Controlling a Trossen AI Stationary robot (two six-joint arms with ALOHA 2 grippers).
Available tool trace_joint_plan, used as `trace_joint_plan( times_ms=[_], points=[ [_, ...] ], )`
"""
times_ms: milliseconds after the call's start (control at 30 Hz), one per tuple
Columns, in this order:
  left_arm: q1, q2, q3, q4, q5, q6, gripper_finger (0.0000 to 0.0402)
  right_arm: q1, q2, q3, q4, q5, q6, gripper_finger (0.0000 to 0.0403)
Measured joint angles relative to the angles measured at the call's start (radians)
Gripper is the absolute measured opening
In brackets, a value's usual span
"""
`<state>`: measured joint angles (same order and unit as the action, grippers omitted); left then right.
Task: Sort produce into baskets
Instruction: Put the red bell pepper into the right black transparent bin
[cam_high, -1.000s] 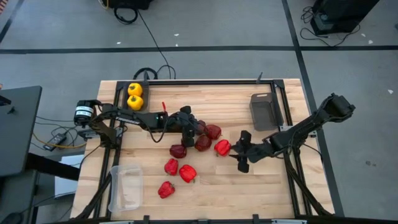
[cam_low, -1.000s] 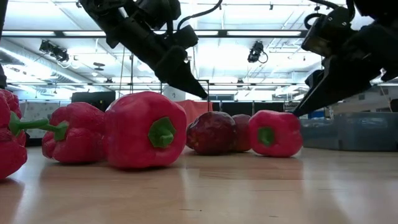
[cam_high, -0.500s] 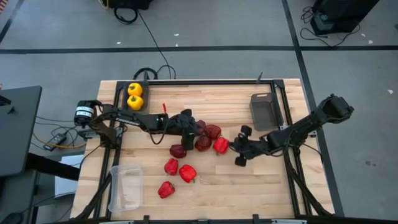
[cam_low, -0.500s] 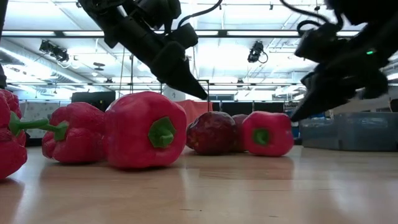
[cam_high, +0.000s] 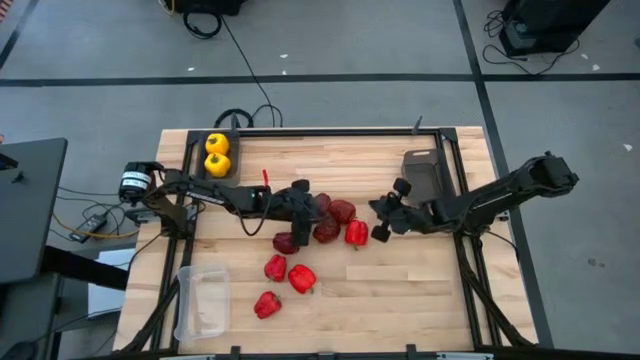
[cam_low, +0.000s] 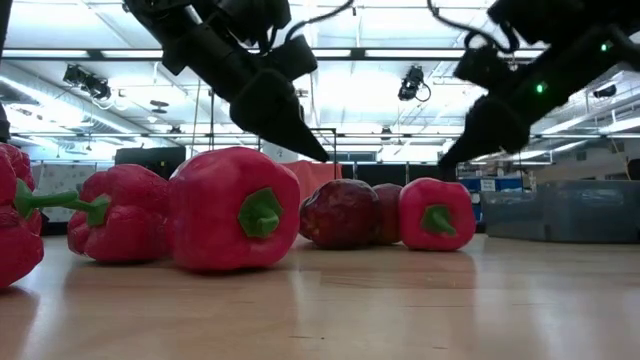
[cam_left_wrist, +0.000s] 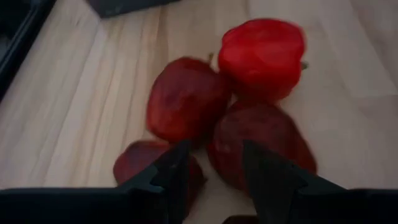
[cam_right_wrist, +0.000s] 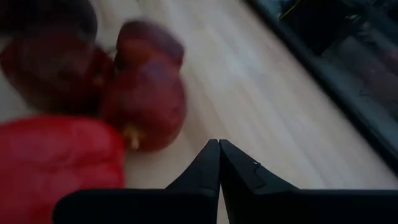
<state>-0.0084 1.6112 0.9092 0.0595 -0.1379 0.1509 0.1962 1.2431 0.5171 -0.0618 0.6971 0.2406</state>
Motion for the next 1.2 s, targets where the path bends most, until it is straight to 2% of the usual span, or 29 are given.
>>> trace_joint_plan(
  times_ms=[133,233,367,467,567,700,800,867,967,1200],
  points=[
    [-0.024,0.007,0.0,0.076,0.046,0.058,0.0152,0.0,-0.062,0.0,-0.002,-0.031,0.054,0.0013],
    [-0.051,0.026,0.001,0.151,0.101,0.108,0.0152,0.0,-0.069,0.0,-0.03,-0.149,0.15,0.0008],
    [-0.098,0.082,0.0,0.242,0.096,0.159,0.0153,0.024,-0.029,-0.001,-0.071,-0.277,0.234,0.0009],
    [-0.126,0.127,0.004,0.311,0.087,0.169,0.0164,0.056,0.003,-0.001,-0.07,-0.251,0.259,0.0013],
    [-0.149,0.17,0.025,0.319,0.077,0.251,0.0196,0.077,0.019,-0.001,-0.068,-0.191,0.265,0.0015],
    [-0.191,0.238,0.064,0.318,-0.017,0.466,0.0251,0.08,0.027,-0.001,-0.069,-0.134,0.25,0.0014],
    [-0.226,0.298,0.104,0.311,-0.095,0.677,0.0267,0.068,0.027,-0.001,-0.074,-0.114,0.218,0.0014],
    [-0.244,0.349,0.151,0.309,-0.145,0.787,0.0263,0.059,0.027,-0.001,-0.078,-0.111,0.206,0.0015],
    [-0.257,0.421,0.242,0.246,-0.212,0.865,0.0242,0.049,0.027,-0.001,-0.076,-0.112,0.208,0.0015],
    [-0.261,0.545,0.467,0.038,-0.365,0.871,0.0188,0.059,0.027,-0.001,-0.075,-0.114,0.248,0.0014]
  ],
)
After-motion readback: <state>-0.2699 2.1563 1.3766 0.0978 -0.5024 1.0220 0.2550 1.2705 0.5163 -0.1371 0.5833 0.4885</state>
